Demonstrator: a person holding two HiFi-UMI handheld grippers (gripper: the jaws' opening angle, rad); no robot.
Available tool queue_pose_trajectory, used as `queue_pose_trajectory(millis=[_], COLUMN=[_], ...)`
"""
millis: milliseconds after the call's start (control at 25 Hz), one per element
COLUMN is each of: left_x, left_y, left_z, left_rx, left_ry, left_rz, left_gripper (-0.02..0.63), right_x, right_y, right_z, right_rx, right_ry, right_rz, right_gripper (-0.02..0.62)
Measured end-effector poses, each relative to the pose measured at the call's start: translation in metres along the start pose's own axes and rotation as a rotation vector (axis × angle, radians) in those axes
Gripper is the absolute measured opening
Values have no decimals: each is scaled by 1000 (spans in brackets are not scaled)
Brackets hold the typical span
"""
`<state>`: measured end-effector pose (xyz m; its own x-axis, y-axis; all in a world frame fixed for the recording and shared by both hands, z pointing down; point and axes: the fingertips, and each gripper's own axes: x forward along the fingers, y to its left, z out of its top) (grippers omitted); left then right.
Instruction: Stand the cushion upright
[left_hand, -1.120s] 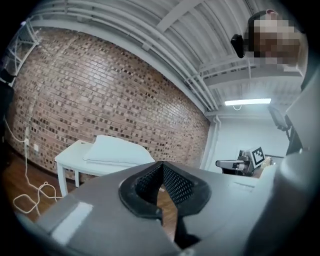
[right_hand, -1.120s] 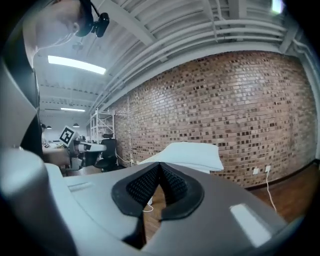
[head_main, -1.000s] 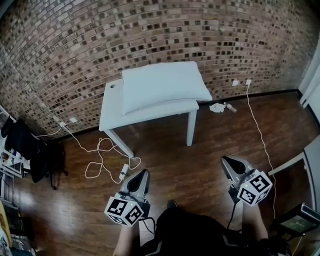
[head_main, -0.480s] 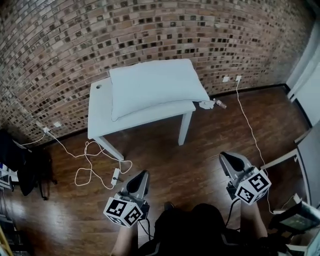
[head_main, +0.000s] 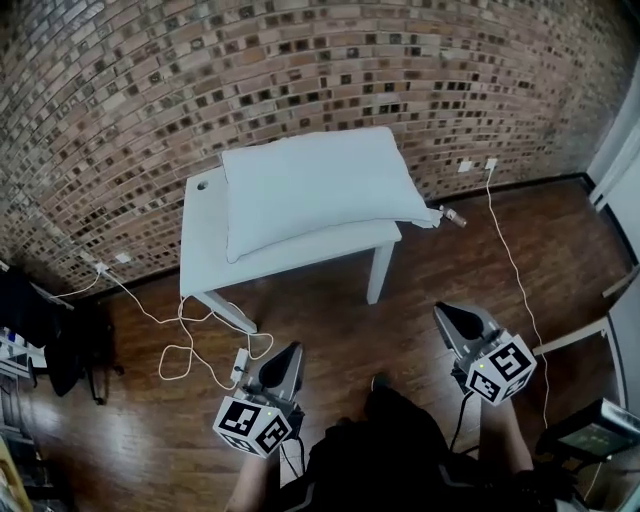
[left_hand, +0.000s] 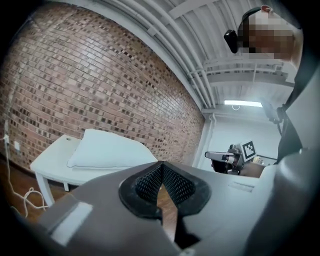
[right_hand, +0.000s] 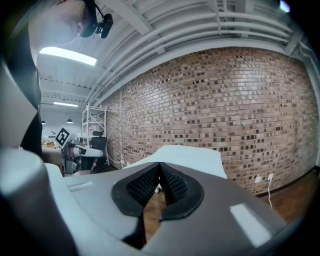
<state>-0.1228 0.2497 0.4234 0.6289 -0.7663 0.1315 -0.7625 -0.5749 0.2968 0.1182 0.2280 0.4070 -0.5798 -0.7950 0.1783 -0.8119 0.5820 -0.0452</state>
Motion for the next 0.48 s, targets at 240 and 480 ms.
queue_pose_trajectory(millis=[240, 480], left_x=[54, 120], left_y=[8, 2], left_z=[22, 44], left_rx=[45, 49], left_ry=[0, 0], left_rz=[23, 17], left_gripper=[5, 5], right_x=[31, 57], right_y=[-49, -100], right_z=[33, 25], right_rx=[-8, 28], right_ry=[-63, -29], right_rz=[46, 68], right_gripper=[6, 6])
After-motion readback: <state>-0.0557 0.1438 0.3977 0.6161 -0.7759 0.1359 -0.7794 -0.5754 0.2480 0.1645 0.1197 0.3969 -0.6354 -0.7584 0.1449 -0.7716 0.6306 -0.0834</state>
